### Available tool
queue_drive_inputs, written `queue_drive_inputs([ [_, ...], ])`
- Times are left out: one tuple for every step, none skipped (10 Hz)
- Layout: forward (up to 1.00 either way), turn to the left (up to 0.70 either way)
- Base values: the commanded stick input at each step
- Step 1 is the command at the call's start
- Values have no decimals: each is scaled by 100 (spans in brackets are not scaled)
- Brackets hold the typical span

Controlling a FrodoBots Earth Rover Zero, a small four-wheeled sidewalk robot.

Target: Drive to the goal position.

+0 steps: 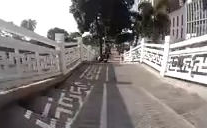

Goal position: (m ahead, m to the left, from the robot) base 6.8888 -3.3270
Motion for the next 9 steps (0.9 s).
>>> queue_drive_inputs([
  [70, 0],
  [70, 0],
  [70, 0],
  [70, 0],
  [70, 0],
  [70, 0],
  [70, 0],
  [70, 0],
  [70, 0],
])
